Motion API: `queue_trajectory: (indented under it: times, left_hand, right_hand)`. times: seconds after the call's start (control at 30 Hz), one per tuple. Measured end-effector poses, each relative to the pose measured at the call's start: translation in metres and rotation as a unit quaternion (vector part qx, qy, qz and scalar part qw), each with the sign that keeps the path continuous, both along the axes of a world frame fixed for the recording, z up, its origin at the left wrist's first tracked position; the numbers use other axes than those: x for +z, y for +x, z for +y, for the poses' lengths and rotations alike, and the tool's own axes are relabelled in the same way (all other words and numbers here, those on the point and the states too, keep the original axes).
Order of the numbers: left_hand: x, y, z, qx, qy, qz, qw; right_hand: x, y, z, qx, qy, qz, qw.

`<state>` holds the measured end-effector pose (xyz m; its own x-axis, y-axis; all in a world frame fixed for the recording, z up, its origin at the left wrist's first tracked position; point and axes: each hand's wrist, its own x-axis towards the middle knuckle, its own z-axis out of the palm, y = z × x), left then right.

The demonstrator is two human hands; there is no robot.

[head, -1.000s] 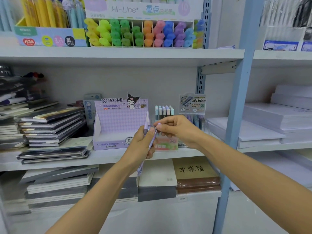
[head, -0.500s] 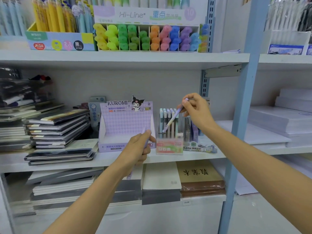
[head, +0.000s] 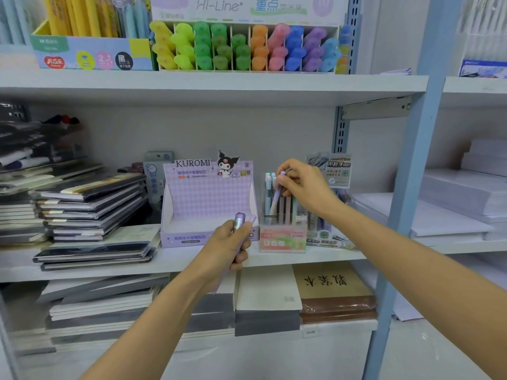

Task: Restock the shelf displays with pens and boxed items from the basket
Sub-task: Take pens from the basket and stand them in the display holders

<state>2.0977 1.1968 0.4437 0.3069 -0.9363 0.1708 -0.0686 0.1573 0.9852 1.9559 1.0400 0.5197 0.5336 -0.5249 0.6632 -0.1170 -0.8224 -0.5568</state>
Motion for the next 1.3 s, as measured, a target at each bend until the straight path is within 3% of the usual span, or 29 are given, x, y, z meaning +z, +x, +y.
queue_trajectory:
  times: [0.17, 0.33, 0.57, 0.63, 0.7, 0.8, 0.97, 1.13, 1.3]
  left_hand:
    - [0.001, 0.001, 0.001, 0.027, -0.038, 0.011, 0.999]
    - [0.003, 0.0, 0.002, 0.045, -0.046, 0.005, 0.998]
    - [0.009, -0.009, 0.005, 0.046, -0.057, -0.006, 0.997]
    - [0.011, -0.013, 0.006, 0.049, -0.058, -0.008, 0.997]
    - [0.013, -0.017, 0.008, 0.051, -0.061, -0.009, 0.997]
    - [0.017, -0.022, 0.01, 0.048, -0.065, -0.017, 0.997]
    - [0.021, -0.034, 0.011, 0.038, -0.07, -0.022, 0.997]
    - [0.023, -0.039, 0.012, 0.037, -0.051, -0.016, 0.998]
    - [0.023, -0.033, 0.01, 0.071, -0.043, 0.019, 0.996]
  right_hand:
    - [-0.004, 0.01, 0.006, -0.004, -0.026, -0.009, 1.0]
    - [-0.009, 0.011, 0.006, -0.08, -0.118, -0.02, 0.99]
    - [-0.008, 0.009, 0.01, -0.146, -0.138, 0.058, 0.978]
    - [-0.006, 0.006, 0.014, -0.145, -0.126, 0.079, 0.978]
    - [-0.007, 0.002, 0.02, -0.122, -0.092, 0.042, 0.987]
    - [-0.01, -0.007, 0.039, 0.013, 0.054, -0.034, 0.998]
    - [-0.026, -0.015, 0.061, 0.17, 0.201, 0.027, 0.964]
    - [-0.028, -0.024, 0.06, 0.184, 0.256, -0.015, 0.949]
    - [-0.002, -0.039, 0.045, 0.113, 0.232, -0.155, 0.954]
